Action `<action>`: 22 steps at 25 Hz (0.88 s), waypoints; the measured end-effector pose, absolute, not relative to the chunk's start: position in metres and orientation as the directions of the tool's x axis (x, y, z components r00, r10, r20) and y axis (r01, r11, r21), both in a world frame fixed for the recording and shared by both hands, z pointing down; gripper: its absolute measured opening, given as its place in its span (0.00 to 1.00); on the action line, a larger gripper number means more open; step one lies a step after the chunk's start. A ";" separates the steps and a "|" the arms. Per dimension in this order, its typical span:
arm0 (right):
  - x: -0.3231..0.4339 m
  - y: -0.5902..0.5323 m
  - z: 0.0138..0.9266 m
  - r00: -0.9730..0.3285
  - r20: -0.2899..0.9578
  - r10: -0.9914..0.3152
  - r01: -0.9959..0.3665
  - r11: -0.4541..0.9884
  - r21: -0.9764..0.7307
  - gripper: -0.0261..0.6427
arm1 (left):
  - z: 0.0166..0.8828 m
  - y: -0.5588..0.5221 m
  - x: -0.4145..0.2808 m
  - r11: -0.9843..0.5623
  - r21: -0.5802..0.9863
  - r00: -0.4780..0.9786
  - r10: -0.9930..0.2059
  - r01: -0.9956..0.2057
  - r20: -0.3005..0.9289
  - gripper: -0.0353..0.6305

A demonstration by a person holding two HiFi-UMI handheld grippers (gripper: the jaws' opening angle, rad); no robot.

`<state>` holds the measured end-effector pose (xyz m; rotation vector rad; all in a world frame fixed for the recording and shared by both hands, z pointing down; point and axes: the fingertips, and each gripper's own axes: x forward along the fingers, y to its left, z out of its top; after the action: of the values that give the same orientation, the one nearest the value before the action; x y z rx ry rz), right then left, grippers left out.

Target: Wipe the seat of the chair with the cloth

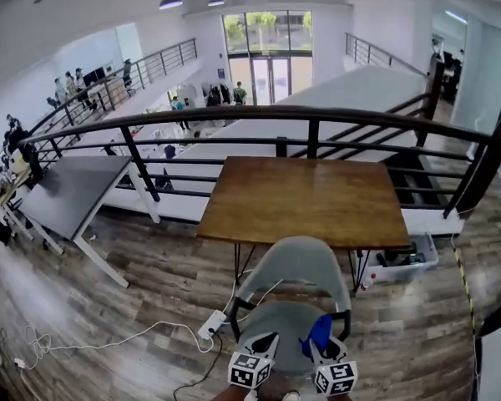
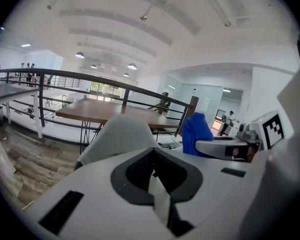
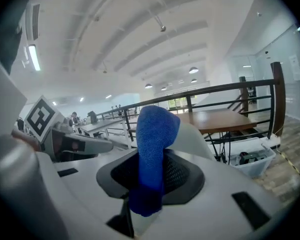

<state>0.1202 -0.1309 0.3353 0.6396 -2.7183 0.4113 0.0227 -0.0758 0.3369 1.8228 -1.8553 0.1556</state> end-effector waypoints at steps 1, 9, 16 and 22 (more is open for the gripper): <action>0.119 -0.128 0.327 -0.854 0.357 -0.379 -0.472 0.853 -0.224 0.20 | 0.330 -0.070 0.025 0.082 0.272 0.049 -0.896 -0.959 0.441 0.06; 0.096 -0.102 0.273 -0.866 0.270 -0.421 -0.481 0.849 -0.220 0.20 | 0.276 -0.033 0.000 0.098 0.215 -0.009 -0.924 -0.972 0.381 0.06; 0.100 -0.084 0.246 -0.870 0.249 -0.426 -0.465 0.877 -0.122 0.20 | 0.242 -0.019 -0.008 0.106 0.188 -0.043 -0.949 -0.976 0.313 0.06; 0.084 -0.080 0.210 -0.871 0.208 -0.446 -0.449 0.893 0.032 0.20 | 0.221 -0.019 -0.015 0.114 0.179 -0.062 -0.961 -0.977 0.271 0.06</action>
<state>0.0839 -0.0799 0.2103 0.6818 -2.8501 0.0260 -0.0154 -0.0190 0.2207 1.8976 -2.0774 0.0732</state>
